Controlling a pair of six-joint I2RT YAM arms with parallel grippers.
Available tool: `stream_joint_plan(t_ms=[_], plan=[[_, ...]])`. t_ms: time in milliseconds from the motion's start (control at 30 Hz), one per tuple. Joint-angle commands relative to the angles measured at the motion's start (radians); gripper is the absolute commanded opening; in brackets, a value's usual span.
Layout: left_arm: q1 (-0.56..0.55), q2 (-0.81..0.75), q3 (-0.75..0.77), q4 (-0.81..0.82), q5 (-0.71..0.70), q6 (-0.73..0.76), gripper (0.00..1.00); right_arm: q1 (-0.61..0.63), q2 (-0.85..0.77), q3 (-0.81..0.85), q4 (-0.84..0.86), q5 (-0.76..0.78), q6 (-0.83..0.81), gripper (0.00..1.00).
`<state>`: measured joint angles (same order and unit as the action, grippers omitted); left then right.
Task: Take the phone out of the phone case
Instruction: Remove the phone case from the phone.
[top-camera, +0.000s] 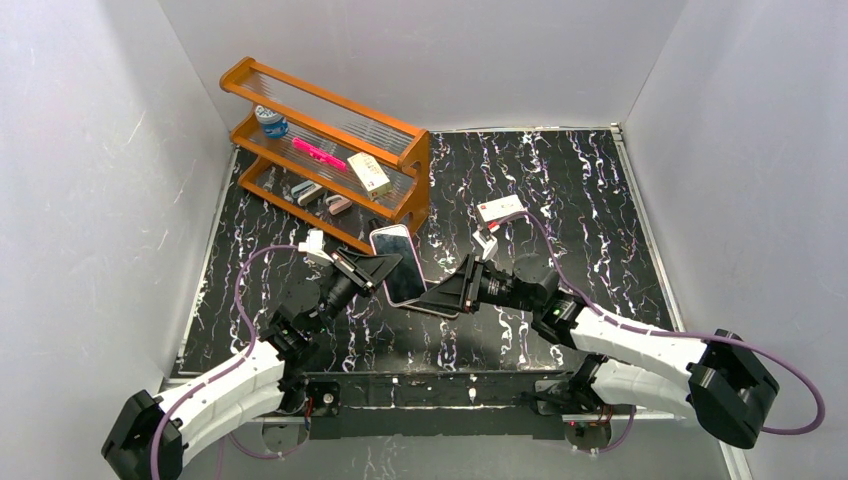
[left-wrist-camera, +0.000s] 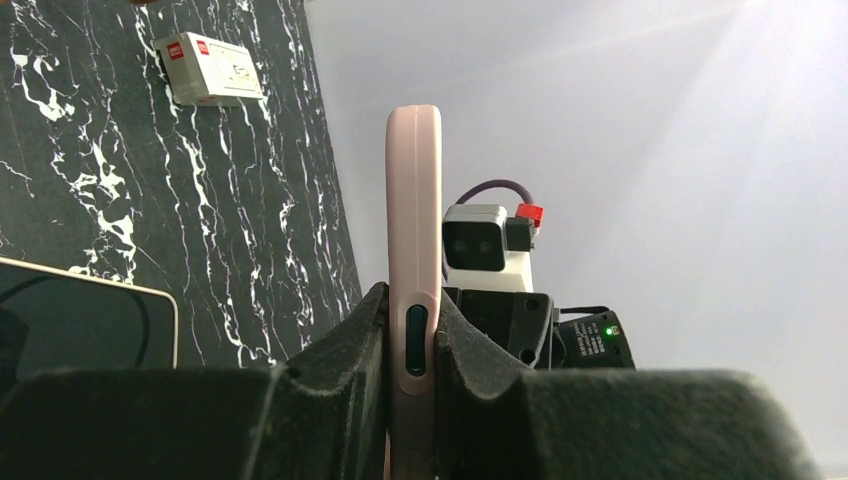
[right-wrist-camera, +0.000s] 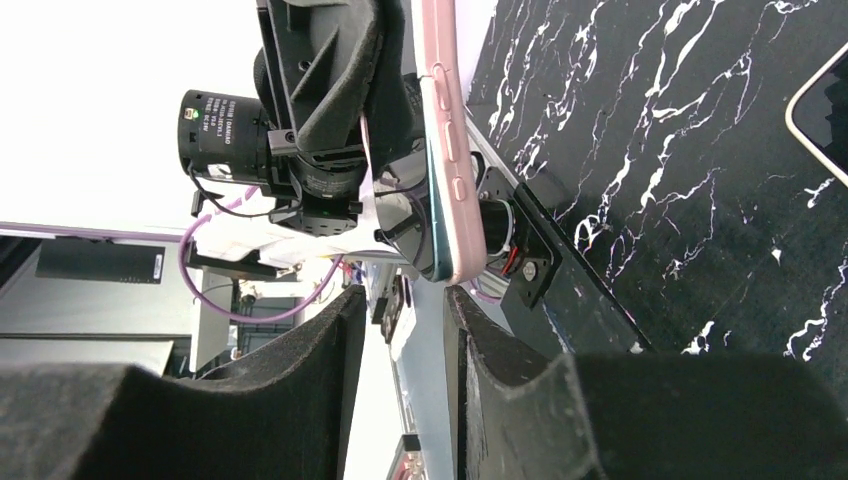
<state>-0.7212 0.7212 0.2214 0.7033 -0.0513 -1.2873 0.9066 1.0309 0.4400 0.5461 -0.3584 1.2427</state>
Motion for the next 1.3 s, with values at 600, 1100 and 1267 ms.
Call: stream_joint_plan(t_ms=[600, 1100, 1267], plan=[[0.005, -0.027, 0.000, 0.116, 0.018, -0.062, 0.00, 0.007, 0.001, 0.055, 0.012, 0.065, -0.012, 0.42], [0.005, -0.032, -0.017, 0.119, -0.021, -0.060, 0.00, 0.008, -0.080, 0.029, -0.041, 0.108, -0.027, 0.44], [0.005, -0.037, -0.016, 0.119, -0.020, -0.061, 0.00, 0.007, -0.066, 0.029, -0.031, 0.097, -0.025, 0.44]])
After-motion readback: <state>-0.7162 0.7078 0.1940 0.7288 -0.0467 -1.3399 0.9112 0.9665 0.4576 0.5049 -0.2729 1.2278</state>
